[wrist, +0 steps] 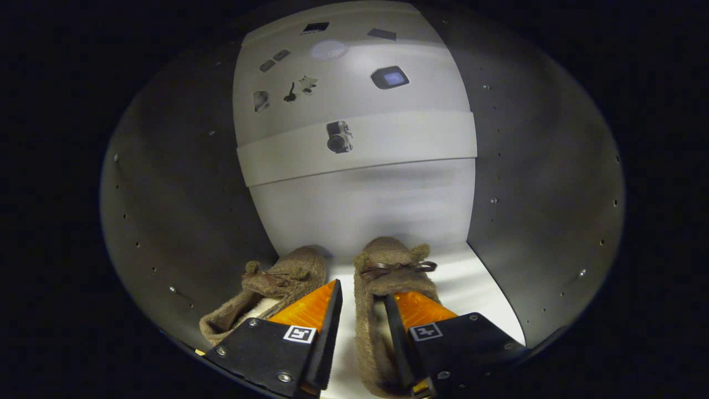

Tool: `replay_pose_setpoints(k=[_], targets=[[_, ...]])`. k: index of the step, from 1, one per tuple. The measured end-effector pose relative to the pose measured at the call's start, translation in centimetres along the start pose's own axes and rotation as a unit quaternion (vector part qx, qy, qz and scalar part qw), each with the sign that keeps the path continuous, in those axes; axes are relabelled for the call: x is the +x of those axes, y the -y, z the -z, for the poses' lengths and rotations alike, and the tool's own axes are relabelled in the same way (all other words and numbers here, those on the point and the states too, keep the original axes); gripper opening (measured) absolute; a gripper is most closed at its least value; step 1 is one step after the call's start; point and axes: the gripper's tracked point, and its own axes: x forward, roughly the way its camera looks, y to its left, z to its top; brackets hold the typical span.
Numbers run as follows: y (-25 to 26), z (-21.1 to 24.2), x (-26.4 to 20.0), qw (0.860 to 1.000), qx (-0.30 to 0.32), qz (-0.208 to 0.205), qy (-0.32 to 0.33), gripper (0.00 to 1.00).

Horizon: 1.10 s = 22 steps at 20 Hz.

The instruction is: Open the shoe cabinet door, grab the shoes and put them into the shoe cabinet, then close the shoe cabinet door.

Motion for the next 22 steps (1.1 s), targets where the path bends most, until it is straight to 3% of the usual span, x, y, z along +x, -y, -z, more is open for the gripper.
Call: replay_pose_setpoints(k=[7, 14, 19, 22], targets=[[-1.4, -1.2, -5.0, 0.999, -0.028, 0.006, 0.041, 0.62], [-3.5, -2.9, -13.9, 0.993, -0.05, 0.038, 0.104, 0.76], [-5.5, -0.8, -21.0, 0.989, -0.063, 0.056, 0.117, 0.85], [-5.8, 1.8, -25.8, 0.988, -0.077, 0.066, 0.117, 0.86]])
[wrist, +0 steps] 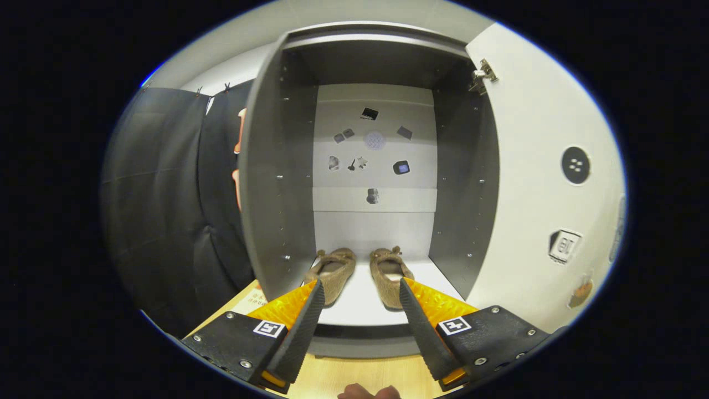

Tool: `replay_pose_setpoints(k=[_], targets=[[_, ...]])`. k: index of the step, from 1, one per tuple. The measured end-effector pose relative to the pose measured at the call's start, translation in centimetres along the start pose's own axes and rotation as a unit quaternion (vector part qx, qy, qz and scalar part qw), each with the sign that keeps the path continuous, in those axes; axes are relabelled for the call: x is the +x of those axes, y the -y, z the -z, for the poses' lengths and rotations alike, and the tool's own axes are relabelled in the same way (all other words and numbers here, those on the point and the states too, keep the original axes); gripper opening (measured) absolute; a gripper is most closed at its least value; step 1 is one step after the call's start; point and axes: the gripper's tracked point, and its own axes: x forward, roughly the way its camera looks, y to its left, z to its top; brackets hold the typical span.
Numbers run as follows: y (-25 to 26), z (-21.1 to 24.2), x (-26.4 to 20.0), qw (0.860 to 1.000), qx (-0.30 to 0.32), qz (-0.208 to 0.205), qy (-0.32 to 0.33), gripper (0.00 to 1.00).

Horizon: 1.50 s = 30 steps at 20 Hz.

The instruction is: Open the shoe cabinet door, grab the shoes and put them into the shoe cabinet, then close the shoe cabinet door.

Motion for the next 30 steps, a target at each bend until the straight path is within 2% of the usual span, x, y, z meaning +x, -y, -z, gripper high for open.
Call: replay_pose_setpoints(k=[3, 7, 13, 18, 21, 25, 28, 30], targets=[[0.0, 1.8, -5.0, 1.0, -0.004, 0.004, -0.023, 0.86], [1.3, 1.9, -9.8, 1.0, -0.015, 0.009, -0.01, 0.86], [4.4, 2.4, -15.5, 0.999, -0.026, -0.011, 0.019, 0.86], [9.5, 3.8, -20.4, 0.998, -0.032, -0.041, 0.025, 0.88], [12.2, 3.6, -22.6, 0.997, -0.016, -0.067, 0.042, 0.88], [16.6, 4.0, -24.1, 0.996, 0.005, -0.078, 0.047, 0.88], [17.6, 3.8, -25.3, 0.99, 0.034, -0.128, 0.054, 0.86], [19.1, 4.1, -25.0, 0.989, 0.041, -0.129, 0.054, 0.87]])
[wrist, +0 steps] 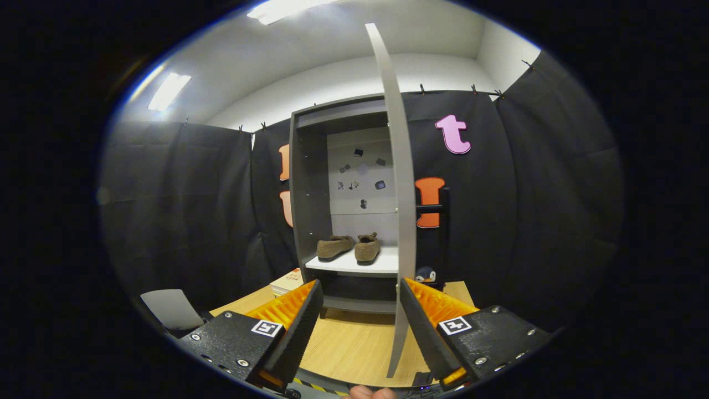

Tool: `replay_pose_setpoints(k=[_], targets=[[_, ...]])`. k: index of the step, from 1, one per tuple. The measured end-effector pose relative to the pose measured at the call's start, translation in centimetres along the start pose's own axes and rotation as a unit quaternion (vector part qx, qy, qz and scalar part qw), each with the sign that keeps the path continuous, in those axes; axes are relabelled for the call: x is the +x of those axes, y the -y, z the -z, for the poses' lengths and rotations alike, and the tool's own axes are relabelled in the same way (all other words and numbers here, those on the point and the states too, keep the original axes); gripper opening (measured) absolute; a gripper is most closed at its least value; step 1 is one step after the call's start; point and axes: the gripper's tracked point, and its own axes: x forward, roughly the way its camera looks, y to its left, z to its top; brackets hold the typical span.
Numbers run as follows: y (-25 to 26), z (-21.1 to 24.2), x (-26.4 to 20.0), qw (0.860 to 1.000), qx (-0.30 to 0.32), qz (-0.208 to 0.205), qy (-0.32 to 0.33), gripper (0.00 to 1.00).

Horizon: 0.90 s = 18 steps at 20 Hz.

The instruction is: Open the shoe cabinet door, grab the shoes and put them into the shoe cabinet, then close the shoe cabinet door.

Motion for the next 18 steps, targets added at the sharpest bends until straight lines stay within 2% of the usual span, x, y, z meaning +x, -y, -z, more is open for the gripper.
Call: replay_pose_setpoints(k=[5, 11, 15, 18], targets=[[3.6, -0.7, -1.8, 0.999, 0.02, 0.022, 0.018, 0.88], [8.3, -2.0, -1.3, 0.998, 0.03, 0.054, 0.029, 0.87], [8.7, -3.0, 0.1, 0.997, 0.041, 0.053, 0.034, 0.87], [7.1, -2.8, 1.9, 0.997, 0.055, 0.035, 0.027, 0.88]])
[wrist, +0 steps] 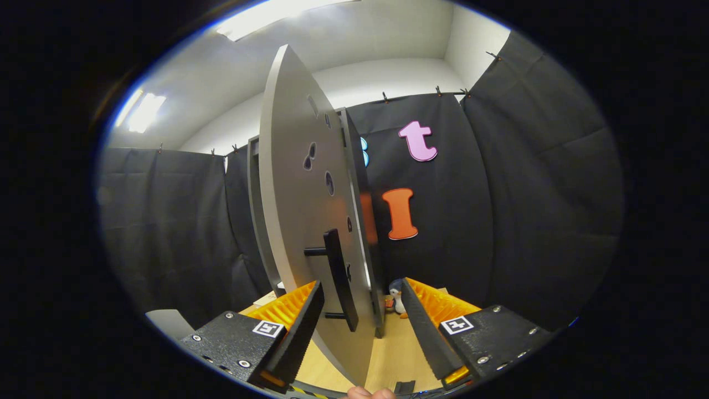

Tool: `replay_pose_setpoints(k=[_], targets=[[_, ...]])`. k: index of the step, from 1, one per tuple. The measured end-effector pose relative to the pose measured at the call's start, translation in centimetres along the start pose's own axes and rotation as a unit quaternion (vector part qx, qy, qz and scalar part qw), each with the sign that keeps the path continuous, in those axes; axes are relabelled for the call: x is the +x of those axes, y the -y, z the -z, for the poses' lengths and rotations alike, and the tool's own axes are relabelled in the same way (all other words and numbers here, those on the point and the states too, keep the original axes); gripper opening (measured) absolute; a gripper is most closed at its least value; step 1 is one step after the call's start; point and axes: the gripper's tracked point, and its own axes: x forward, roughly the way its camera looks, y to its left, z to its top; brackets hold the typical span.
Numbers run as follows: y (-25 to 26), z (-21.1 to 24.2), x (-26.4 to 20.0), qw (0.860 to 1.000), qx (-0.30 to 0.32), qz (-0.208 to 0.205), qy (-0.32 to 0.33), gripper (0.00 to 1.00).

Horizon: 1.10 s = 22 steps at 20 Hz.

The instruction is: Open the shoe cabinet door, grab the shoes and put them into the shoe cabinet, then close the shoe cabinet door.

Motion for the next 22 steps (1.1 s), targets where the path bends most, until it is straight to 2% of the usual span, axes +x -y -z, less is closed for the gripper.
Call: replay_pose_setpoints(k=[1, 7, 17, 22], targets=[[0.0, 0.0, 0.2, 1.0, -0.001, 0.014, 0.0, 0.89], [-2.2, 1.0, 0.9, 1.0, -0.001, 0.022, -0.011, 0.88], [-9.5, 2.9, 3.3, 0.997, 0.025, 0.042, -0.054, 0.88], [-13.3, 2.2, 6.0, 0.997, -0.027, 0.067, -0.032, 0.88]])
